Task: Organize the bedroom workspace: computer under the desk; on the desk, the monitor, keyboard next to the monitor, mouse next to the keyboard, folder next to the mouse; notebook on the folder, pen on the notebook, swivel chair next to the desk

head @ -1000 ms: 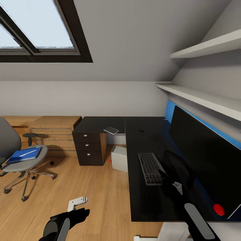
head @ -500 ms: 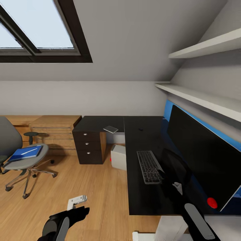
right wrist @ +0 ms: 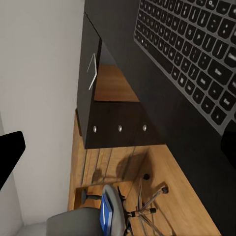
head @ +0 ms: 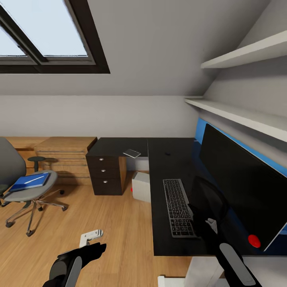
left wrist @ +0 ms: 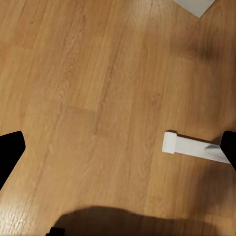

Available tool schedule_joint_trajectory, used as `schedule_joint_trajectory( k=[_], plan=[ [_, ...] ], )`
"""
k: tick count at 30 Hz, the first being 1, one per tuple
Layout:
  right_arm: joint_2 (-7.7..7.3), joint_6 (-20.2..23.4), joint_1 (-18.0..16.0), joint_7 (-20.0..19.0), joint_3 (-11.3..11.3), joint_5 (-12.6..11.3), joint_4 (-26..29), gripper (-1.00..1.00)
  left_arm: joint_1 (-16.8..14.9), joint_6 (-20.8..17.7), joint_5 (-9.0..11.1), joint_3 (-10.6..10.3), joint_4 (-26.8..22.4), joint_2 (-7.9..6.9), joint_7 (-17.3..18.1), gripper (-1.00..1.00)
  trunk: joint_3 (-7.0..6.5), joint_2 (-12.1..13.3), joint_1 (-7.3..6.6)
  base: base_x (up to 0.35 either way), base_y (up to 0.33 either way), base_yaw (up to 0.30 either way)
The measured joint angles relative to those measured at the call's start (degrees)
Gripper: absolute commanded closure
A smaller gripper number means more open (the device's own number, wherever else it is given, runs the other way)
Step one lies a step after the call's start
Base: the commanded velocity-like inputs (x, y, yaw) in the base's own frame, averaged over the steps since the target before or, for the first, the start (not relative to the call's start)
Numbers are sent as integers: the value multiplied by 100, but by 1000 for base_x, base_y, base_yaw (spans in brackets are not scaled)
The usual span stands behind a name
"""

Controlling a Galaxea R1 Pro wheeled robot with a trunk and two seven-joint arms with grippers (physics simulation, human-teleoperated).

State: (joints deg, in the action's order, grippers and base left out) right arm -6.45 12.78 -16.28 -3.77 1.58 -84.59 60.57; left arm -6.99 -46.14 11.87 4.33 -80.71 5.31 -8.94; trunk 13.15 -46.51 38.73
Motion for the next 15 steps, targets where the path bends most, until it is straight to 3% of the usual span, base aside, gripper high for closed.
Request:
schedule_joint_trajectory(
  k=[7,10,12,15],
  plan=[
    [24,-6,-2,170,39,69,5,-100,0,9,-5,26,25,-14,1,-100,0,0,0,-3,1,0],
    [156,-13,-3,676,76,748,34,-100,0,19,-10,147,43,-24,-9,-100,0,1,1,-165,135,0],
    [324,-15,-3,764,76,1093,49,-100,0,23,-9,181,49,-26,-15,-100,-1,1,2,-217,198,0],
    [689,-31,-3,895,83,1929,61,-100,0,38,-13,222,129,-30,-22,-100,0,1,1,-159,263,0]
  ],
)
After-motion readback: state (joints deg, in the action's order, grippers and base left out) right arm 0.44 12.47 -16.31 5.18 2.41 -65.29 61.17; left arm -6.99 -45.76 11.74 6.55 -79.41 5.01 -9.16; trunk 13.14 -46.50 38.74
